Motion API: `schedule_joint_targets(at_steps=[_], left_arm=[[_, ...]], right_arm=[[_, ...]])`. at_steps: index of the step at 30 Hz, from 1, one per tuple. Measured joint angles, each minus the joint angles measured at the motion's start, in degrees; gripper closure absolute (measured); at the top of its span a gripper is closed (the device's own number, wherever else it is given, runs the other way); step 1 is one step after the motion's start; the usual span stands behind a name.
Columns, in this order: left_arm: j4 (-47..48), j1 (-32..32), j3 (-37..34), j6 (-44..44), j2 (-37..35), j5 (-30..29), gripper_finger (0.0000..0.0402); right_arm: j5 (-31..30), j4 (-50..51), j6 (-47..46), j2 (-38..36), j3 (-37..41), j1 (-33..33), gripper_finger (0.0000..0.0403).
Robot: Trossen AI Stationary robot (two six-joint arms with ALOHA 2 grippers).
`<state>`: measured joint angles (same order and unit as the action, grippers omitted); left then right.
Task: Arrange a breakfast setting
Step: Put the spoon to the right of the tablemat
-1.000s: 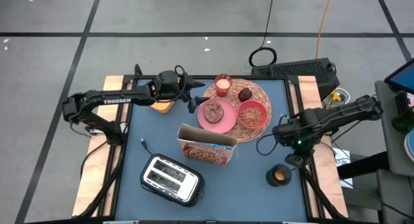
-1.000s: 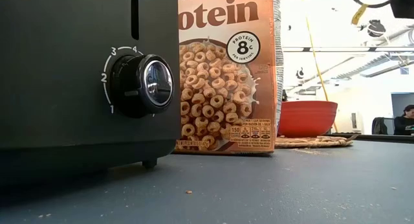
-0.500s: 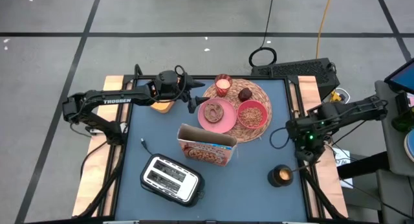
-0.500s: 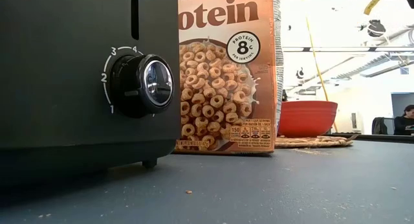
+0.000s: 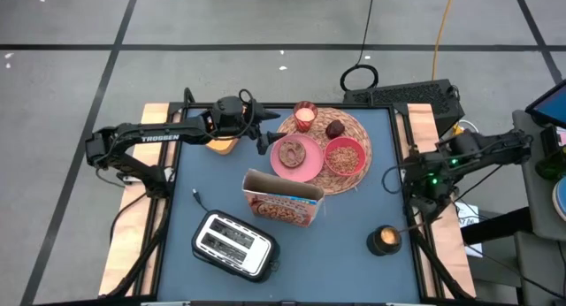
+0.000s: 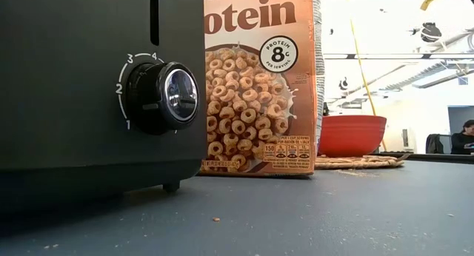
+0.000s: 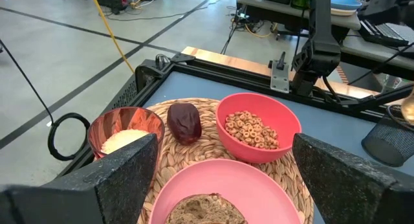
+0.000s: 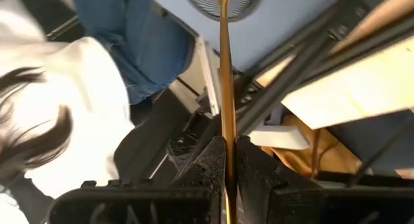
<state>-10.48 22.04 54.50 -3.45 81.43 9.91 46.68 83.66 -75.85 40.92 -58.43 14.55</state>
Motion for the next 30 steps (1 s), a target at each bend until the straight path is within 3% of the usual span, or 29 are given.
schedule_joint_targets(at_steps=[8,16,27,30], left_arm=[[0.0,0.0,0.0,0.0,0.0,0.0,0.0039],[0.0,0.0,0.0,0.3,0.0,0.0,0.0039],[0.0,0.0,0.0,0.7,0.0,0.0,0.0039],[0.0,0.0,0.0,0.7,0.0,0.0,0.0039]], right_arm=[[-3.9,-2.5,-2.5,-2.8,0.0,0.0,0.0383],[-18.4,-4.4,-6.5,-5.4,0.0,0.0,0.0383],[-18.3,-7.6,-7.7,-5.5,0.0,0.0,0.0383],[-20.6,-7.5,-7.6,-5.6,0.0,0.0,0.0383]])
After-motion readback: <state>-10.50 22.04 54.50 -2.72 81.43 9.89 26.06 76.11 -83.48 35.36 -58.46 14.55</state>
